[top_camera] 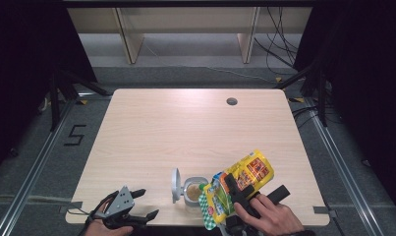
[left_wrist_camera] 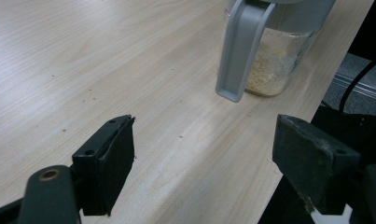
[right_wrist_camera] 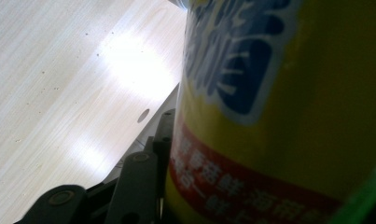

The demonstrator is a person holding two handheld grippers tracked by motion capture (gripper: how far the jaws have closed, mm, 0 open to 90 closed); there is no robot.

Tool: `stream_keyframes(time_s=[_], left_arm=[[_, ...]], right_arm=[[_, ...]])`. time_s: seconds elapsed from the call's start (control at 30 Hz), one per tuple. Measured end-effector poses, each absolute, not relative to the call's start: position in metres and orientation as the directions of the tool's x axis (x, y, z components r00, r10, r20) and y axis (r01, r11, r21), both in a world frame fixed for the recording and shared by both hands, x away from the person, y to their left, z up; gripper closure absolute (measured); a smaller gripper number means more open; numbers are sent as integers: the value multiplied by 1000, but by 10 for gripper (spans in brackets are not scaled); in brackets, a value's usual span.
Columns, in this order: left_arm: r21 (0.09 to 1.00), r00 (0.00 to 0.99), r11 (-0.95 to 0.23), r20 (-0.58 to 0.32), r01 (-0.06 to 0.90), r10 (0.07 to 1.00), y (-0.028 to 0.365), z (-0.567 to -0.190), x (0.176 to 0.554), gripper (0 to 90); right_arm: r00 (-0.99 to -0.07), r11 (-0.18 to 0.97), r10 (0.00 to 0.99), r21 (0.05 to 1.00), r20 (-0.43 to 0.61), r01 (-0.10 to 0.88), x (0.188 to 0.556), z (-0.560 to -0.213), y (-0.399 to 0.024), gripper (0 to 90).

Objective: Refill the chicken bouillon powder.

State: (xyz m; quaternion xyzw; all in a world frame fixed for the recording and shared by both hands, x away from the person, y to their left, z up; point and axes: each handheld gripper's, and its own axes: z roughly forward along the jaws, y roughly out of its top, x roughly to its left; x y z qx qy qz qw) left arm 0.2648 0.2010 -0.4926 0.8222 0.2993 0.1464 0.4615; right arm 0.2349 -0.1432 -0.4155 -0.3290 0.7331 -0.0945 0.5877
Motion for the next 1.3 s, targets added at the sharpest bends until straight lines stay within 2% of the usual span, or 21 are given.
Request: stream_keyframes(time_s=[0.77,0.83,1.1,1.13,1.3], left_arm=[[848,776,-392,-34,355,629,200,-493,265,205],[840,779,-417,-12,348,627,202,-493,266,205],[837,782,-420,-15,351,623,202,-492,266,205],[853,774,-378,-48,360,631,200,-493,265,205],[852,776,-380,-46,360,630,200,-493,265,205]], right_arm=[[-89,763,-594,-525,-800,-376,233,-415,-142,649],[-88,762,-596,-528,-798,-375,233,-415,-141,649],[-93,763,-597,-529,-797,-372,232,-415,-141,649],[-92,763,-597,-529,-797,-372,232,-414,-141,649],[-78,764,-592,-527,-802,-372,231,-415,-141,649]])
